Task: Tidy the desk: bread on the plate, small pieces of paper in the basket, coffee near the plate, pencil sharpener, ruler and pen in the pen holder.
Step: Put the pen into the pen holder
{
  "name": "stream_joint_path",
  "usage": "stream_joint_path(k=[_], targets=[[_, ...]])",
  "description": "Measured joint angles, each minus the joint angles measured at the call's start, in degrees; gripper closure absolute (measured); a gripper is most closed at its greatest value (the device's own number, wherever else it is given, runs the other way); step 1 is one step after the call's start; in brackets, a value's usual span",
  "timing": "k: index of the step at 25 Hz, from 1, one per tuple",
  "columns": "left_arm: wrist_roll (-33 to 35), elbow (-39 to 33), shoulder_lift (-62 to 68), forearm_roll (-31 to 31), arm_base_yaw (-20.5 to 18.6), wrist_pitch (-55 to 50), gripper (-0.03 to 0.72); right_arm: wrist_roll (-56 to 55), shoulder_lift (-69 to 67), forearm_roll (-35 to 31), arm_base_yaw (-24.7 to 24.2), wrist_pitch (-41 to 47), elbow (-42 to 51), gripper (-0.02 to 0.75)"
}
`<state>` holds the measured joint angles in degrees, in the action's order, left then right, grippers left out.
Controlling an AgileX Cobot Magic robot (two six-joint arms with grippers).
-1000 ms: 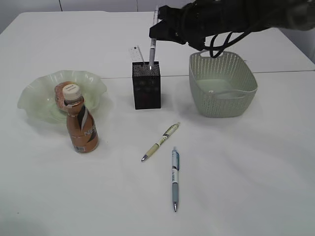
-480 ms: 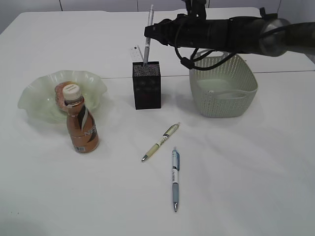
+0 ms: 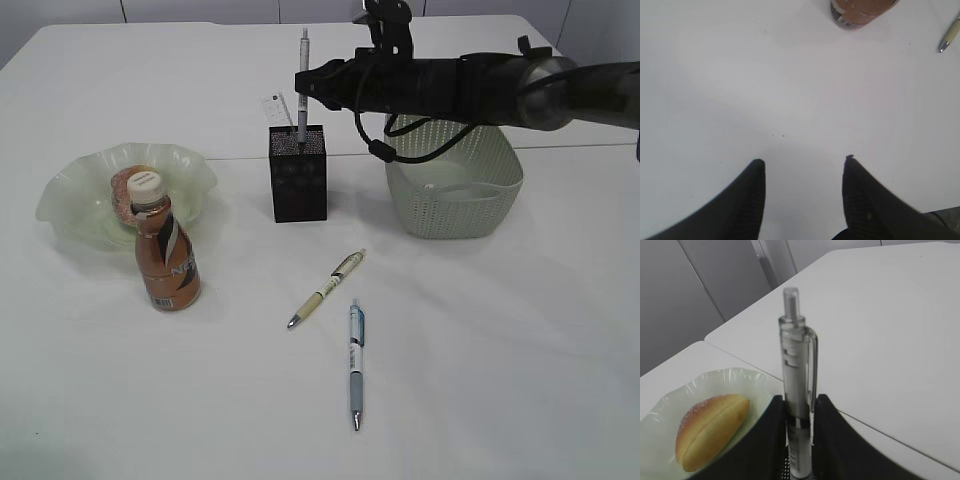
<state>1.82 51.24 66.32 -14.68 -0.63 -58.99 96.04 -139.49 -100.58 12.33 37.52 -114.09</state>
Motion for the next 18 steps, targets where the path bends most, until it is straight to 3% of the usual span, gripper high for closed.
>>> stream_joint_path(k=[5, 10, 14, 18], targets=[[0.0, 0.0, 0.0, 0.0, 0.0, 0.0, 0.318, 0.0, -1.1, 0.0, 0.0, 1.1, 0.0, 0.578], [0.0, 0.0, 0.0, 0.0, 0.0, 0.0, 0.318, 0.1, -1.3, 0.0, 0.0, 2.3, 0.0, 0.455], [0.0, 0.0, 0.0, 0.0, 0.0, 0.0, 0.318, 0.1, -1.3, 0.1, 0.0, 3.9, 0.0, 0.414], [0.0, 0.0, 0.0, 0.0, 0.0, 0.0, 0.318, -6.6, 1.2, 5.8, 0.0, 4.0, 0.0, 0.409]])
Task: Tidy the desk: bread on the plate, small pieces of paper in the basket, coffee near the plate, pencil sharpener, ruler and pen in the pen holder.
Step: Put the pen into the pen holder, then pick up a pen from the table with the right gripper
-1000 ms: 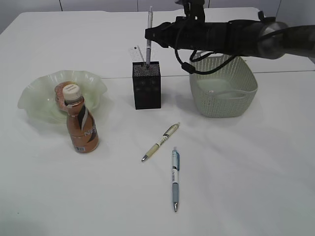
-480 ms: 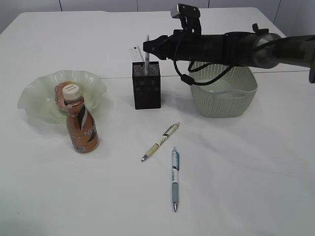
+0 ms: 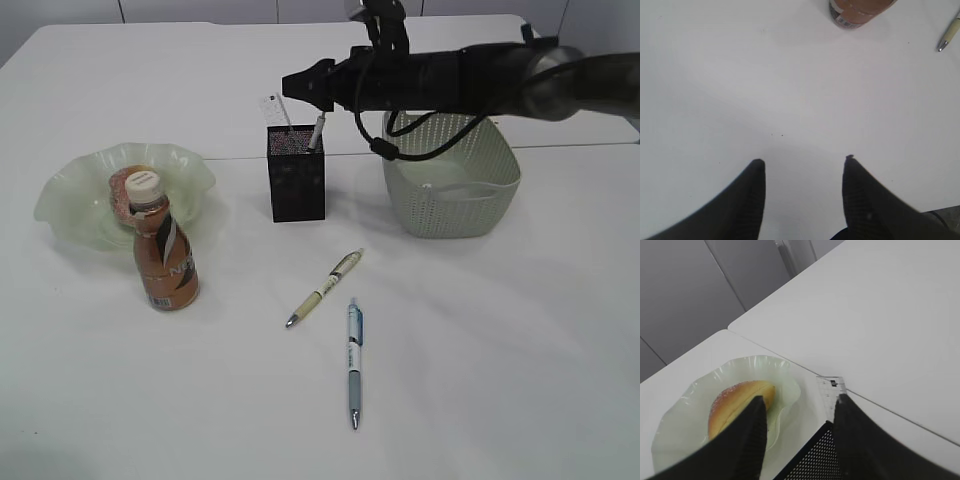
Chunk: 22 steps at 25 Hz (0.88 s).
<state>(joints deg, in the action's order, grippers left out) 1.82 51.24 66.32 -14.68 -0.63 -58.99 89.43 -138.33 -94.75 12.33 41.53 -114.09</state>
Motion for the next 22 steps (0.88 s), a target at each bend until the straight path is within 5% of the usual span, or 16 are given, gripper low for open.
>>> stream_joint_path(k=[9, 22], targets=[[0.0, 0.0, 0.0, 0.0, 0.0, 0.6, 0.318, -48.6, 13.3, 45.7, 0.0, 8.0, -0.1, 0.405], [0.0, 0.0, 0.0, 0.0, 0.0, 1.9, 0.318, -77.2, 22.4, 73.0, 3.1, 27.0, 1.5, 0.405]])
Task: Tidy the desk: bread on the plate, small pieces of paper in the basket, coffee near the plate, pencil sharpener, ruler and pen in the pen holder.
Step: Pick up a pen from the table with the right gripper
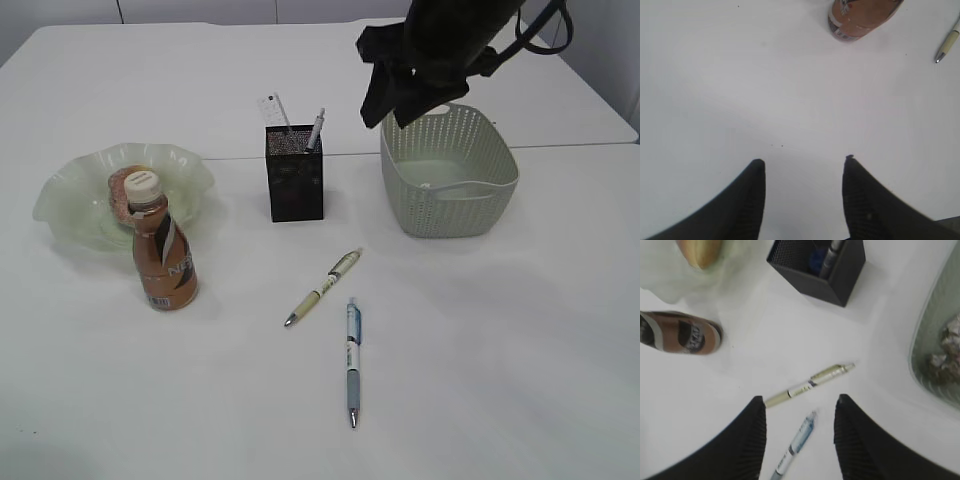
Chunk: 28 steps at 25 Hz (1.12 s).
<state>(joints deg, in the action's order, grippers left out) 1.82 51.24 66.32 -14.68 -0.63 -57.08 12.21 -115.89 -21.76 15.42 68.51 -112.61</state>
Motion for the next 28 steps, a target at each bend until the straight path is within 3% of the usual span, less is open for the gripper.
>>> stream_joint_path(k=[6, 10, 13, 17, 23, 28], targets=[[0.0, 0.0, 0.0, 0.0, 0.0, -0.1, 0.318, -5.9, 3.4, 7.7, 7.9, 1.7, 7.2, 0.405], [0.0, 0.0, 0.0, 0.0, 0.0, -0.1, 0.318, -10.3, 3.7, 9.1, 12.6, 1.9, 11.8, 0.405], [0.0, 0.0, 0.0, 0.0, 0.0, 0.0, 0.318, -16.8, 3.7, 10.2, 15.5, -1.7, 14.8, 0.405], [0.0, 0.0, 0.0, 0.0, 0.0, 0.0, 0.318, -27.6, 3.2, 16.6, 19.1, -7.0, 17.4, 0.405], [0.0, 0.0, 0.0, 0.0, 0.0, 0.2, 0.318, -40.5, -3.1, 20.2, 20.8, -9.2, 17.7, 0.401], [0.0, 0.0, 0.0, -0.9, 0.0, 0.8, 0.318, -43.8, -7.1, 21.0, 20.8, -9.2, 17.8, 0.323]])
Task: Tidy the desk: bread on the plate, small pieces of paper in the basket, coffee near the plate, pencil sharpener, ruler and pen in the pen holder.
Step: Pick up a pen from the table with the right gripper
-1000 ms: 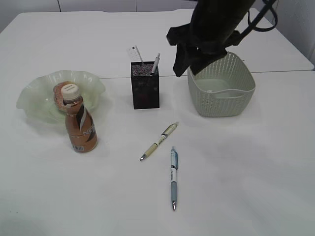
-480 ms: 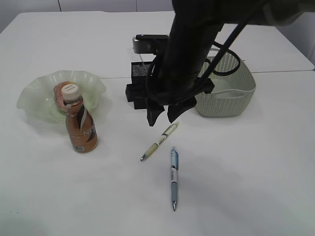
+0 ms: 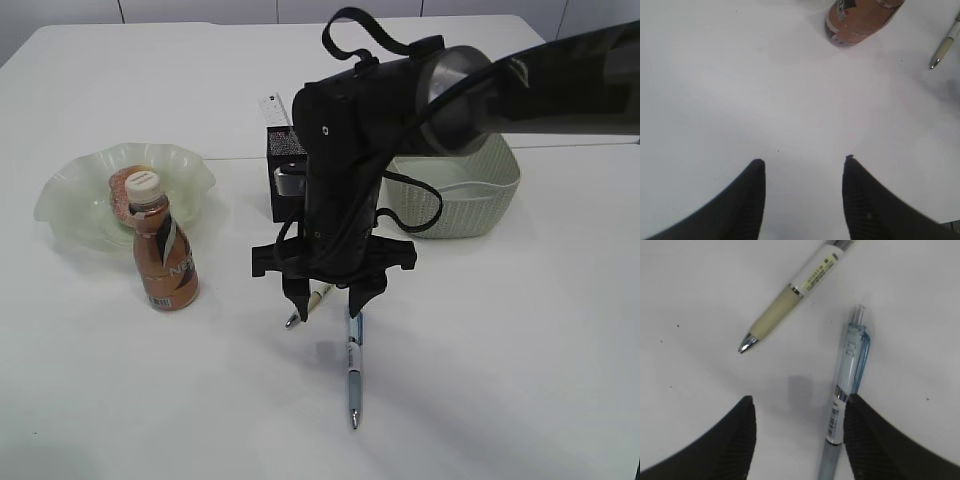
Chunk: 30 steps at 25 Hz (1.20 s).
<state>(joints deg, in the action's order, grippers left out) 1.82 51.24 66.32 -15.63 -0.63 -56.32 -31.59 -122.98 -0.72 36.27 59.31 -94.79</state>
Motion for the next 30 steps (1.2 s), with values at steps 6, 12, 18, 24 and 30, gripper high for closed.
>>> stream_joint_path(k=[6, 12, 18, 24, 30], targets=[[0.0, 0.0, 0.0, -1.2, 0.0, 0.5, 0.318, -0.8, -0.7, 0.7, -0.5, 0.1, 0.0, 0.298], [0.0, 0.0, 0.0, -1.9, 0.0, 0.6, 0.318, -0.9, -0.7, 1.0, -2.8, 1.0, 0.0, 0.297], [0.0, 0.0, 0.0, -1.9, 0.0, 0.7, 0.318, -0.9, -1.6, 1.8, -3.2, 1.0, 0.0, 0.297], [0.0, 0.0, 0.0, -1.9, 0.0, 0.7, 0.318, -0.9, -3.8, 0.7, -3.2, 1.0, 0.0, 0.297], [0.0, 0.0, 0.0, -1.9, 0.0, 0.7, 0.318, 0.1, -4.3, 0.7, -3.2, 1.1, 0.0, 0.297]])
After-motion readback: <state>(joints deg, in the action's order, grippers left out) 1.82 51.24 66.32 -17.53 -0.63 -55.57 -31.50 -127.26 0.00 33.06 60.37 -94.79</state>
